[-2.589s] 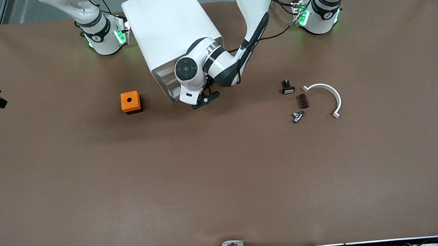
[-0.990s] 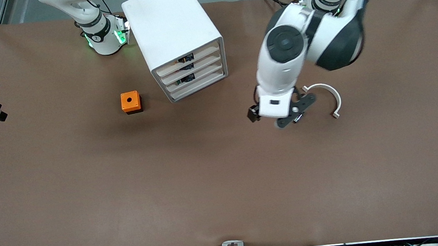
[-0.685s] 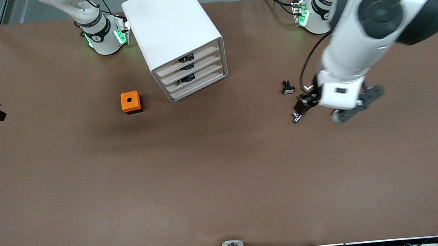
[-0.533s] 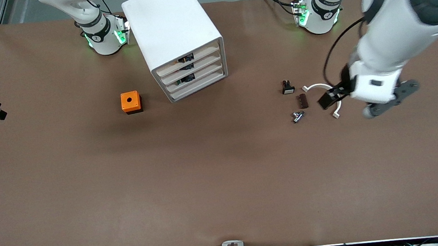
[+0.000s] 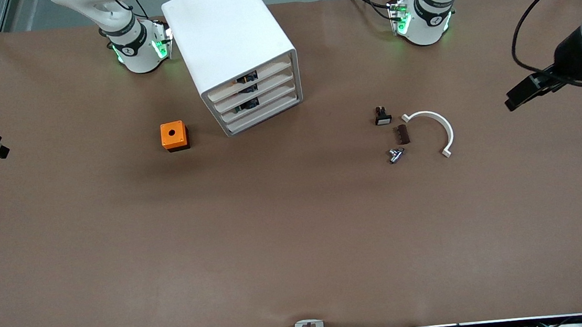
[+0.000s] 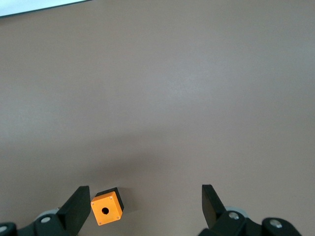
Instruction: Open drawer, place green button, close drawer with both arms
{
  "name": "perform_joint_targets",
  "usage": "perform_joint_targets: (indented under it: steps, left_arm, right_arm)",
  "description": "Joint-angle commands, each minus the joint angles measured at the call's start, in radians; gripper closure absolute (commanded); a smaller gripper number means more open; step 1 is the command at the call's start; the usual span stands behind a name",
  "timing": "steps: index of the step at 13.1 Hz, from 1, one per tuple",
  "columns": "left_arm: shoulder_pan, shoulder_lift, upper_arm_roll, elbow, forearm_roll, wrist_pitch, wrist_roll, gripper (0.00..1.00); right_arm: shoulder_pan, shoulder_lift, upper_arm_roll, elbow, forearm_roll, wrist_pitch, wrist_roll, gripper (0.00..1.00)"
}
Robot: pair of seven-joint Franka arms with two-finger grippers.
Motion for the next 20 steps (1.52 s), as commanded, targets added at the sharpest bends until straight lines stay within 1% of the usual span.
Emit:
perform_joint_targets:
  steps: [1, 3, 4, 6, 8, 10, 20]
  left_arm:
    - [0.096, -0.086, -0.055, -0.072, 0.015, -0.009, 0.119, 0.0]
    - [0.142, -0.125, -0.078, -0.12, 0.015, -0.005, 0.163, 0.0]
    - [0.161, -0.152, -0.092, -0.163, 0.015, 0.002, 0.163, 0.0]
    - [0.237, -0.207, -0.169, -0.244, 0.017, 0.051, 0.164, 0.0]
    - [0.241, -0.242, -0.178, -0.299, 0.028, 0.083, 0.173, 0.0]
    - [0.239, -0.244, -0.184, -0.298, 0.054, 0.084, 0.173, 0.0]
    - [0.242, -0.235, -0.198, -0.27, 0.051, 0.074, 0.178, 0.0]
  right_arm:
    - [-0.009, -0.002, 0.003, 0.011, 0.001, -0.014, 0.009, 0.0]
    - [-0.009, -0.002, 0.003, 0.011, 0.001, -0.014, 0.009, 0.0]
    - [-0.009, -0.002, 0.003, 0.01, -0.001, -0.014, 0.009, 0.0]
    - [-0.018, -0.002, 0.003, 0.01, 0.001, -0.011, 0.009, 0.0]
    - [-0.018, -0.002, 0.003, 0.01, 0.001, -0.01, 0.009, 0.0]
    - [-0.018, -0.002, 0.003, 0.01, 0.001, -0.008, 0.007, 0.0]
    - [-0.018, -0.002, 0.003, 0.01, 0.001, -0.005, 0.007, 0.0]
